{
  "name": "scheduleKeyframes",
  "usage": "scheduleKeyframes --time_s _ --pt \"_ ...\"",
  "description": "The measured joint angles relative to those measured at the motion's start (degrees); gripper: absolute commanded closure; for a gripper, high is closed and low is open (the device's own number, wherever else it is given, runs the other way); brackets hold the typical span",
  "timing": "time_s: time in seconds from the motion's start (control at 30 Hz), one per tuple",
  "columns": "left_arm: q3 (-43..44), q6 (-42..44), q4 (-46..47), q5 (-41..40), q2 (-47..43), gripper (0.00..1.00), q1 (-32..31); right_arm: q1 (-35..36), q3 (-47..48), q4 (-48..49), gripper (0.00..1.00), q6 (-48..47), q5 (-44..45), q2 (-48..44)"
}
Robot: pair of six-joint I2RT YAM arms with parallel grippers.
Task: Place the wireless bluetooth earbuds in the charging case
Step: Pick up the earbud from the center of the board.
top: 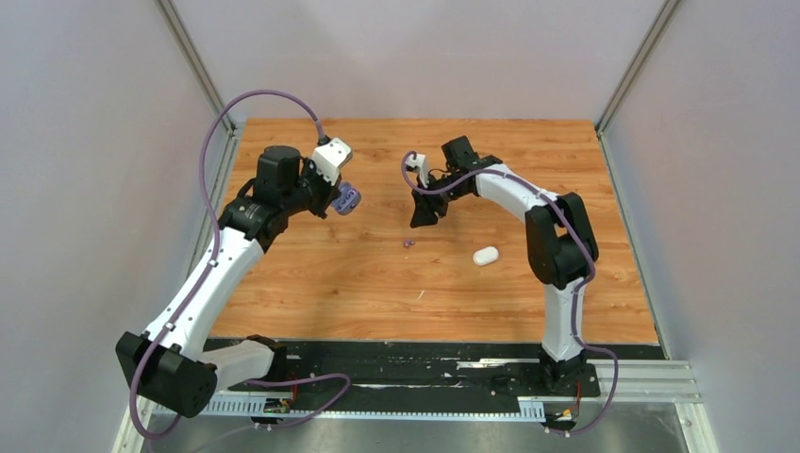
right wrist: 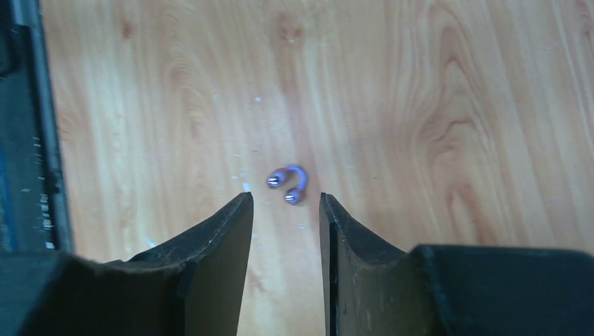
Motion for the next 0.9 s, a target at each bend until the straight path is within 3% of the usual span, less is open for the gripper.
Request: scheduleKeyframes --time_s 0.27,0.5,0.7,0.9 --pt "0.0 0.5 -1.4 -0.4 -0.5 1.00 0.9 -0.7 3.2 -3.8 0.56 -10.8 0.0 8.7" --pt "0.0 0.7 -2.0 -0.4 -0.5 1.00 1.1 -0.3 4.0 -4.9 0.55 -14.4 -0.6 9.7" --pt "0.0 0.8 -2.0 -0.4 -0.5 1.00 1.1 0.6 3.2 -5.9 0.52 -22.2 -1.7 9.6" --pt "0.0 1.1 -2.1 -0.4 -0.5 1.00 1.2 2.0 0.1 -6.8 0.56 -30.4 -2.0 9.3"
